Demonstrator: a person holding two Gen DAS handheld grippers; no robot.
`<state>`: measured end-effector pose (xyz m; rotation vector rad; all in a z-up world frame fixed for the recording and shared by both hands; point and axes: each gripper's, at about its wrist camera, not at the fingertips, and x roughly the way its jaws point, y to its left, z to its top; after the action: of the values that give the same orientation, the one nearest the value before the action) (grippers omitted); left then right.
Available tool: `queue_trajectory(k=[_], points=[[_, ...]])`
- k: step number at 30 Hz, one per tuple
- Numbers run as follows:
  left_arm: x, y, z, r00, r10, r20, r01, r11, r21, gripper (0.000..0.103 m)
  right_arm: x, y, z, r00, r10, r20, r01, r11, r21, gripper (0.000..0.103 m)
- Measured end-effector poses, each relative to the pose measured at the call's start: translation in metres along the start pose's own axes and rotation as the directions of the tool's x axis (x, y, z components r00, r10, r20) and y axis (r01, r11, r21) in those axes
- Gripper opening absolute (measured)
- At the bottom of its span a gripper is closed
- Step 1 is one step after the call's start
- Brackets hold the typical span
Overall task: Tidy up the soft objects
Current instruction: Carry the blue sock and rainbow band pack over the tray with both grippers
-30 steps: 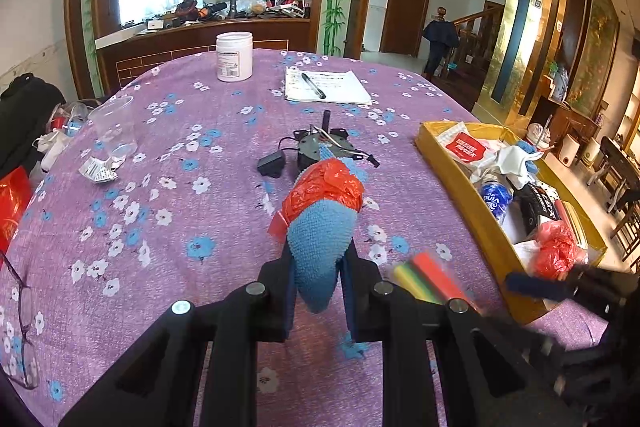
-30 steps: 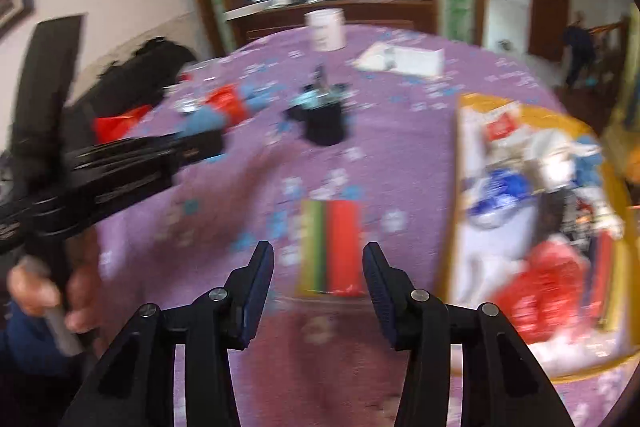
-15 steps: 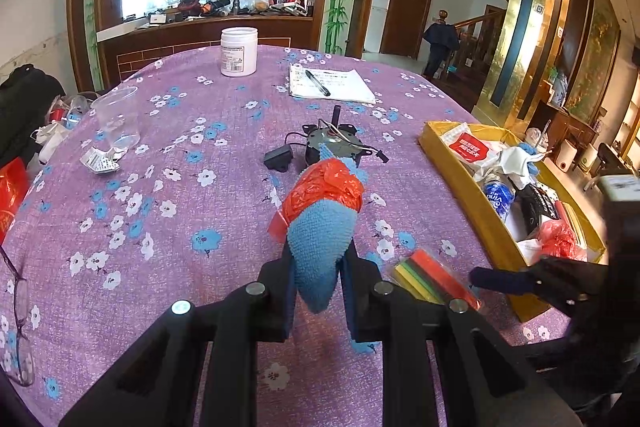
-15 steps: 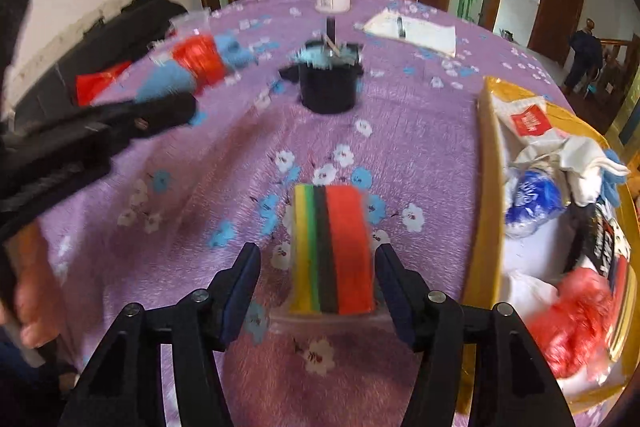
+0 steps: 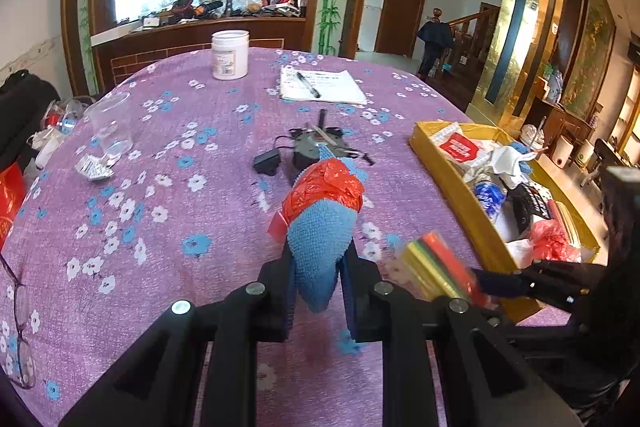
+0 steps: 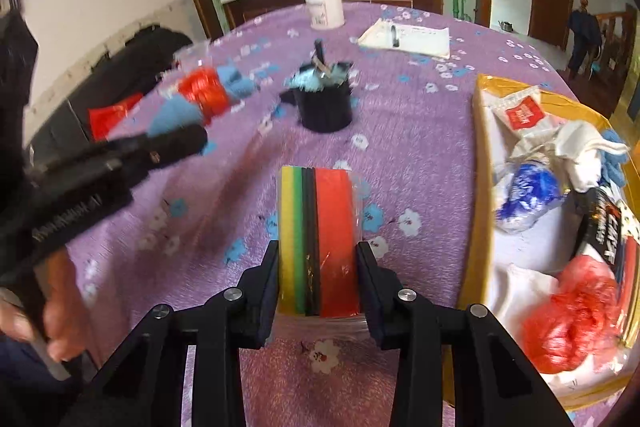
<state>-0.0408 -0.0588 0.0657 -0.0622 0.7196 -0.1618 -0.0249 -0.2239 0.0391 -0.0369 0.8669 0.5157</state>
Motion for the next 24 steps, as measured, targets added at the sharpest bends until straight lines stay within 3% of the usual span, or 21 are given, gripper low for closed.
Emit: queue_trajectory(k=[4,12,20,24], points=[[0.0,-0.022,0.008,0.999,-0.038,-0.005,0.038,0.999,0.033,0.018,-0.026,-0.02,0.004,0.998,-0.007,0.064,0.003,0.998,0.055,0.04],[0.008,-0.093,0.019,0.99,-0.134,-0.037,0.138,0.981,0.134,0.018,-0.072,-0.091,0.003,0.983,-0.097,0.158,0.061,0.974,0.217,0.04],[0.038,-0.172,0.019,0.972,-0.205,-0.113,0.226,0.946,0.23,0.018,-0.092,-0.154,-0.009,0.966,-0.184,0.179,0.112,0.93,0.349,0.04],[0.062,-0.201,0.016,0.968,-0.196,-0.159,0.233,0.935,0.267,0.019,-0.088,-0.176,-0.011,0.961,-0.229,0.155,0.154,0.91,0.385,0.04]])
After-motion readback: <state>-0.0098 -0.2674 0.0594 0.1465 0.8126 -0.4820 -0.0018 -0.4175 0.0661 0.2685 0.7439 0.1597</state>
